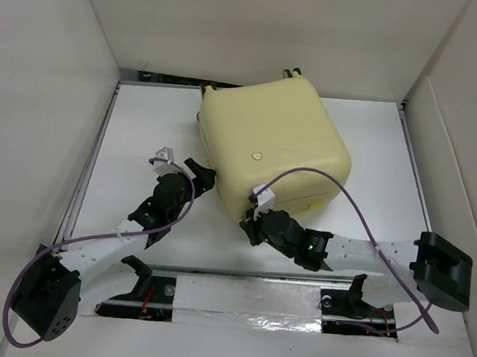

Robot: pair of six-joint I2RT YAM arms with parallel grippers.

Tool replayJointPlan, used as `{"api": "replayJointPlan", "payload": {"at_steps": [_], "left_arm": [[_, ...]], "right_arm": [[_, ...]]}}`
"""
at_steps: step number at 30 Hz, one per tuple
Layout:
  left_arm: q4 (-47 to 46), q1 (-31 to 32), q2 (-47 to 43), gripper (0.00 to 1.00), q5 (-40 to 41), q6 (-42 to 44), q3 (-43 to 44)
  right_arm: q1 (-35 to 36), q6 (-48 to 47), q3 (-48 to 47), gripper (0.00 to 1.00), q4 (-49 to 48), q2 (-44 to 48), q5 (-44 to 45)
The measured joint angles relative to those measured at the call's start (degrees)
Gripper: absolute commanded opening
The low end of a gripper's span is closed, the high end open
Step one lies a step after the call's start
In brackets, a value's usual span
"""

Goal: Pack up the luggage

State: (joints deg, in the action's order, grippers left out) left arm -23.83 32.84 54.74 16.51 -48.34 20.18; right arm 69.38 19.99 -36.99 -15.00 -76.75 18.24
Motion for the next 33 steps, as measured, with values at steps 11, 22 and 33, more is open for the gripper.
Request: {"api": "replayJointPlan", "payload": {"at_steps": [11,22,33], "left_arm": [[1.8,-12.4,18.1,0.98,-5.7,-1.2,29.2],[11.6,-15.3,44.8,0.98,-11.7,1.2,54.4],[10.5,-15.8,47.2,0.79,-12.4,0.1,55.3]], "right_arm": [[-0.3,2.4,12.4,0.0,5.7,20.7,-5.9],[-3.4,3.5,17.3,0.0,14.6,35.1,-11.1],[-4.6,3.5,17.3,0.0,14.4,34.6,-12.7]]}}
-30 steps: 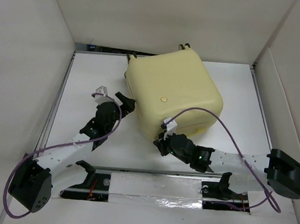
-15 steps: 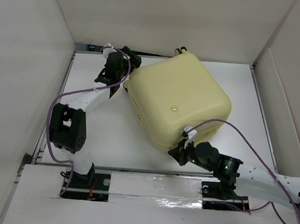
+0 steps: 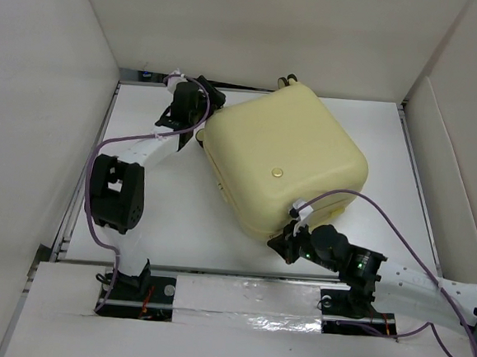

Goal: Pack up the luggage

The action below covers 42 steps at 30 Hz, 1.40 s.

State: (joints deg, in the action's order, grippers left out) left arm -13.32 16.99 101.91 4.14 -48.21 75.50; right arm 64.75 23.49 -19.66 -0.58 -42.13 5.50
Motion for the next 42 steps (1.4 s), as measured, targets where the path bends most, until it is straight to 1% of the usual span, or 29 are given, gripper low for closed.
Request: {"api": "replayJointPlan", "payload": {"at_steps": [1,2,4,5,7,8,9,10,15,18,20,22,25,27,29,31,33,35,36,37,38,40,41,42], "left_arm": [[-0.6,-0.1,0.7,0.75,-0.3,-0.3,0.5],[-1.1,-0.2,1.3,0.66,-0.7,-1.0,0.9],[-1.6,-0.7,1.7,0.58,-1.0,-1.9,0.9],[-2.3,-0.9,2.3,0.48,-1.3,-2.3,0.9],[-3.9,-1.7,3.3,0.36,-2.8,-3.7,0.6],[-5.1,-1.9,3.7,0.2,-3.8,-4.7,0.5],[-6.2,-2.1,4.0,0.09,-4.6,-5.3,0.2],[-7.2,-2.3,4.2,0.01,-5.2,-5.8,-0.1],[-13.6,-3.6,4.9,0.0,-8.1,-7.9,-2.7],[-20.5,-3.9,3.5,0.0,-7.8,-9.4,-7.8],[-27.2,-4.6,0.4,0.0,-6.1,-11.1,-14.8],[-31.7,-6.2,-4.3,0.0,-3.8,-12.3,-22.4],[-38.3,-9.0,-13.2,0.0,1.7,-13.7,-35.4],[-40.7,-10.5,-19.4,0.0,6.6,-14.1,-42.6],[-41.6,-10.9,-25.6,0.0,11.6,-14.1,-48.8],[-41.3,-10.7,-31.3,0.0,13.2,-14.1,-53.2],[-39.6,-10.1,-36.1,0.0,13.4,-13.9,-56.1],[-37.0,-9.9,-40.0,0.0,13.4,-13.3,-57.5],[-35.3,-9.6,-41.6,0.07,13.4,-12.8,-57.9],[-33.7,-9.2,-42.9,0.18,14.3,-12.1,-57.9],[-32.5,-8.8,-44.0,0.41,15.1,-11.4,-57.9],[-30.7,-7.6,-45.6,0.62,17.4,-10.3,-57.8],[-29.6,-7.1,-46.6,0.77,18.2,-9.5,-57.8],[-27.9,-6.2,-47.7,0.82,17.0,-7.8,-57.8]], "right_arm": [[-0.2,0.1,0.0,0.0,0.0,0.0,0.0],[-0.3,0.1,0.0,0.0,-0.1,0.1,-0.1],[-0.8,0.2,0.0,0.0,-0.2,0.1,-0.2],[-1.2,0.2,0.0,0.0,-0.2,0.2,-0.4],[-2.1,0.3,0.0,0.0,-0.2,0.2,-0.9],[-2.4,0.3,0.0,0.0,-0.2,0.2,-1.1],[-2.8,0.3,0.0,0.0,-0.3,0.2,-1.5],[-3.3,0.3,0.0,0.0,-0.3,0.2,-1.7],[-5.8,0.3,0.0,0.0,-0.5,0.0,-4.4],[-8.4,-0.1,0.0,0.0,-0.4,-0.3,-7.6],[-11.5,-2.0,-0.1,0.0,-0.2,-0.8,-11.2],[-15.4,-4.0,-0.9,0.0,0.8,-1.8,-15.6],[-24.0,-7.3,-6.9,0.0,7.1,-7.0,-23.2],[-30.3,-8.8,-11.8,0.0,11.0,-12.0,-25.2],[-35.3,-10.2,-15.4,0.0,11.7,-16.1,-24.1],[-38.1,-11.1,-16.5,0.0,8.6,-18.3,-19.3],[-37.7,-11.2,-15.3,0.0,4.8,-19.0,-14.0],[-34.5,-11.0,-10.2,0.0,-0.3,-17.3,-10.0],[-32.0,-9.0,-6.5,0.0,-5.2,-16.4,-8.2],[-29.7,-7.4,-3.0,0.0,-9.4,-15.6,-6.5],[-28.2,-6.2,-0.5,0.0,-12.6,-15.2,-5.8],[-27.5,-4.9,0.5,0.0,-14.1,-14.5,-5.3],[-27.6,-4.6,0.5,0.0,-14.0,-14.3,-5.2],[-27.7,-4.3,0.3,0.0,-14.0,-14.1,-5.3]]}}
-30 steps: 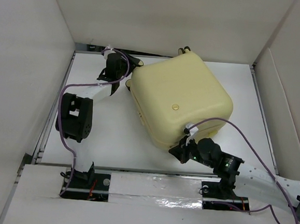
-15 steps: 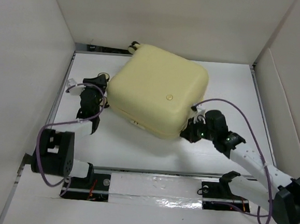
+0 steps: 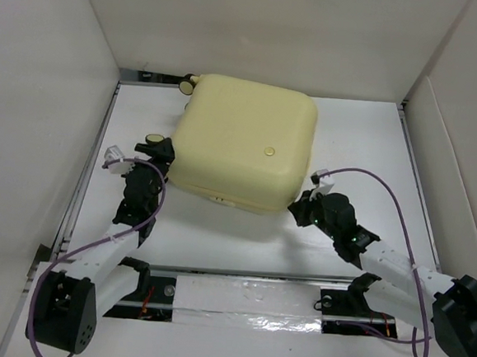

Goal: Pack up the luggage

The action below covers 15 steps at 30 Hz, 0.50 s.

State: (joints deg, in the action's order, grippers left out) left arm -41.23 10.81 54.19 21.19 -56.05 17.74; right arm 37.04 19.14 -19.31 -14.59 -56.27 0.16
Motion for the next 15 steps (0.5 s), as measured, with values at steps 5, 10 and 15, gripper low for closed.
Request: {"api": "replayJointPlan", "payload": {"at_steps": [5,10,15], "left_arm": [[6.8,4.3,-6.8,0.92,-1.5,2.7,1.4],[11.1,4.6,-10.7,0.54,-2.8,5.0,4.7],[10.2,5.0,-15.3,0.05,-12.0,6.8,4.4]], "right_arm": [[-3.3,-0.1,-2.9,0.0,3.4,0.0,-4.7],[-7.3,-1.0,-4.4,0.0,5.0,-0.1,-9.6],[-10.8,-3.4,-9.2,0.0,10.4,-3.1,-13.2]]}}
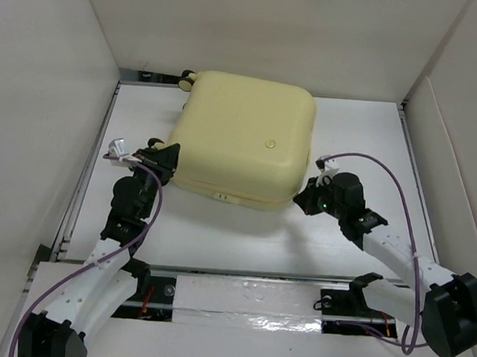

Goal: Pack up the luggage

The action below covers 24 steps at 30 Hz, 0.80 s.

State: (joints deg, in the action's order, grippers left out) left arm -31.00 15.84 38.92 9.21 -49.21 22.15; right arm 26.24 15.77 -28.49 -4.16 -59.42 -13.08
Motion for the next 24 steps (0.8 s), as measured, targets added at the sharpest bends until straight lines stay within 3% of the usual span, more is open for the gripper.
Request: {"api": "replayJointPlan", "payload": {"at_steps": [2,9,15,16,19,20,21,24], "left_arm": [[0.7,0.3,-2.0,0.0,-3.6,1.3,-1.1],[9.0,0.2,-11.1,0.0,-15.9,6.0,-7.8],[11.2,0.2,-5.8,0.0,-24.0,10.0,-14.9],[11.4,0.5,-3.7,0.04,-24.7,10.7,-15.1],[10.1,6.1,2.7,0.34,-22.1,12.4,-14.8],[10.0,10.6,4.3,0.59,-19.7,12.8,-14.2],[9.9,15.9,5.8,0.68,-16.7,13.2,-13.4],[8.5,27.0,10.4,0.76,-9.6,13.2,-9.8]], "right_arm": [[-1.2,-1.1,-2.4,0.0,2.6,-1.4,-1.2],[-4.1,-3.7,-5.9,0.0,5.5,-3.0,-2.6],[-5.8,-4.1,-5.8,0.0,5.5,-3.0,-4.9],[-6.0,-4.2,-5.8,0.0,5.4,-3.0,-4.9],[-7.0,-4.3,-5.8,0.0,5.4,-3.2,-5.5],[-7.3,-4.4,-5.8,0.0,5.3,-3.3,-5.6],[-7.6,-4.6,-5.8,0.0,5.3,-3.3,-5.8],[-8.2,-5.4,-5.9,0.0,5.5,-3.3,-6.2]]}}
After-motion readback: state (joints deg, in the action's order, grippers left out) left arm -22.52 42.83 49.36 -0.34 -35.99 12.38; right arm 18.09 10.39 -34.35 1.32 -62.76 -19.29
